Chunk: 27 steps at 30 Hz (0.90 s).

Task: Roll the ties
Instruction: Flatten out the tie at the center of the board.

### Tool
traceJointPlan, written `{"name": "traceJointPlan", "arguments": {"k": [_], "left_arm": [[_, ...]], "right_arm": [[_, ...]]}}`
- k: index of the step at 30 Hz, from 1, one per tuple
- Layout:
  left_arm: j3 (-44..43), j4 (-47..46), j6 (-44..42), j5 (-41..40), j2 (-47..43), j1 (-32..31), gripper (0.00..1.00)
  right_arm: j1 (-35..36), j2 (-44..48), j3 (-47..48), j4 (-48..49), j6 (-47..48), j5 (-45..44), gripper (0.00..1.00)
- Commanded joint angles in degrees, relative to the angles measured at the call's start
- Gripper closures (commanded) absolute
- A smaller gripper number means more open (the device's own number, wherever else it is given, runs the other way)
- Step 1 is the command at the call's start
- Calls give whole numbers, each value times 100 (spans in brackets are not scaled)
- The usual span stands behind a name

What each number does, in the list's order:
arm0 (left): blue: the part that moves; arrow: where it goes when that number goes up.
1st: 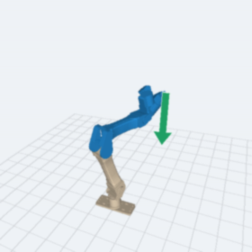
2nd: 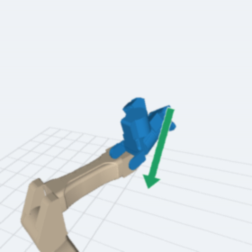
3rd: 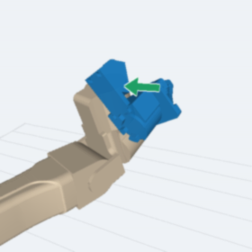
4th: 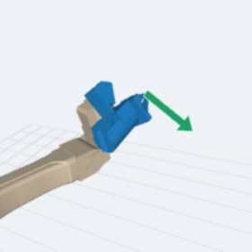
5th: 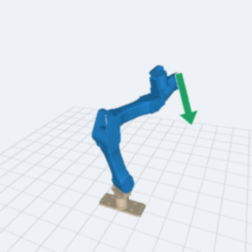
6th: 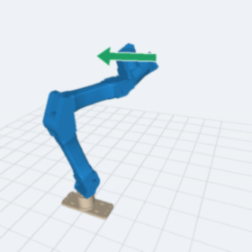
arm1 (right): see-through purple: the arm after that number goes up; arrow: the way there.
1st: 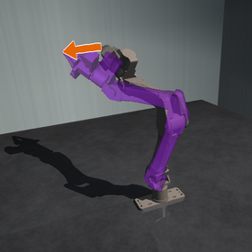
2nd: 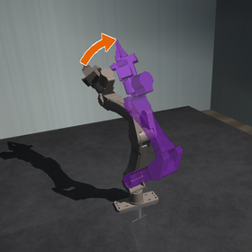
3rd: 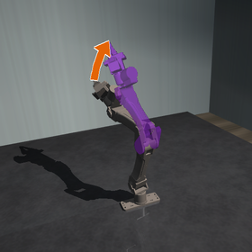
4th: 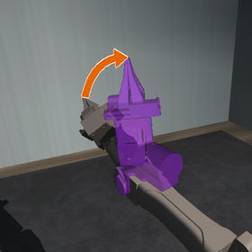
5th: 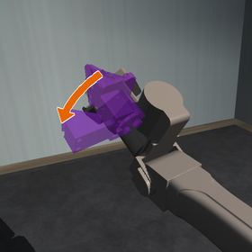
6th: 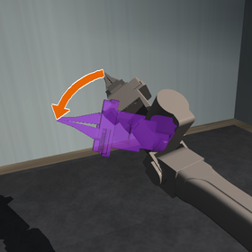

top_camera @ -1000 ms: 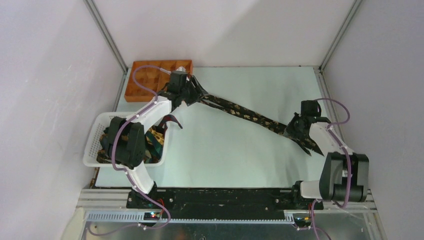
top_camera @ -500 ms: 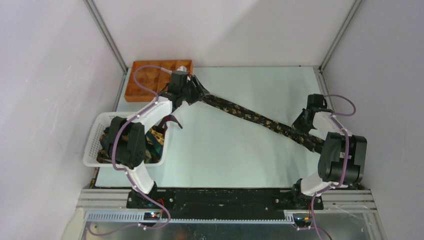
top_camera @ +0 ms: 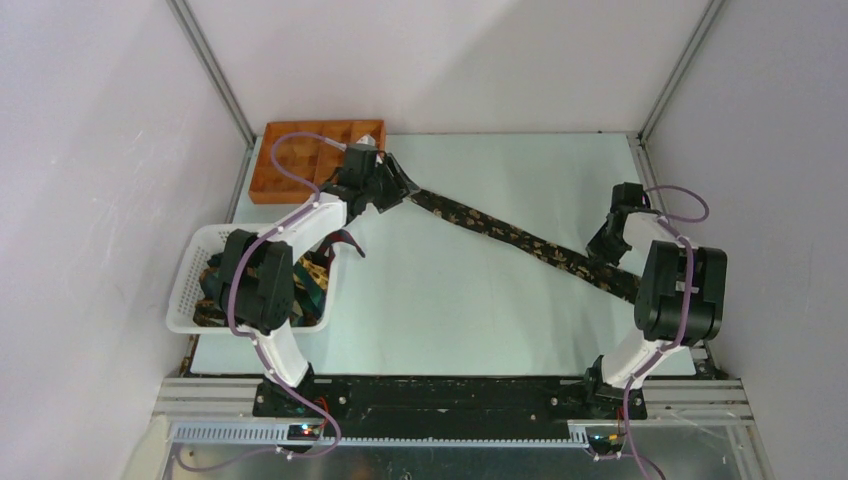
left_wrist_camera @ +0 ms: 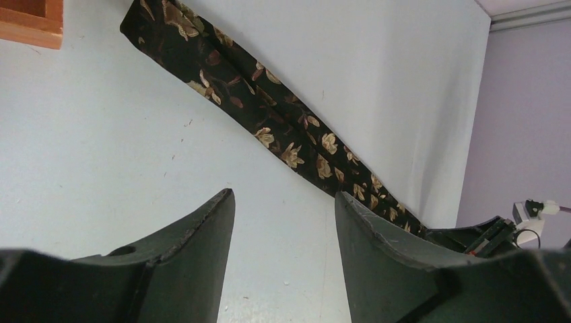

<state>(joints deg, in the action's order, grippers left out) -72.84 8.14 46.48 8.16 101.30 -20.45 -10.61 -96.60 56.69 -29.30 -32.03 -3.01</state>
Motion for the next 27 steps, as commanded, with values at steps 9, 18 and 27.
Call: {"name": "traceJointPlan", "arguments": {"k": [9,18,27], "left_arm": [[-32,-151,-77,-17,-223,-22,37],[44,-156,-104,-143,-424,-24,29],[-2,233,-270,-568,-707,-8,21]], "right_arm": [[-517,1639,-330,-41,-312,-17,61],[198,2055,-386,-21,-518,-718,49],[2286,1077,290,210,-975,-1654,47]]}}
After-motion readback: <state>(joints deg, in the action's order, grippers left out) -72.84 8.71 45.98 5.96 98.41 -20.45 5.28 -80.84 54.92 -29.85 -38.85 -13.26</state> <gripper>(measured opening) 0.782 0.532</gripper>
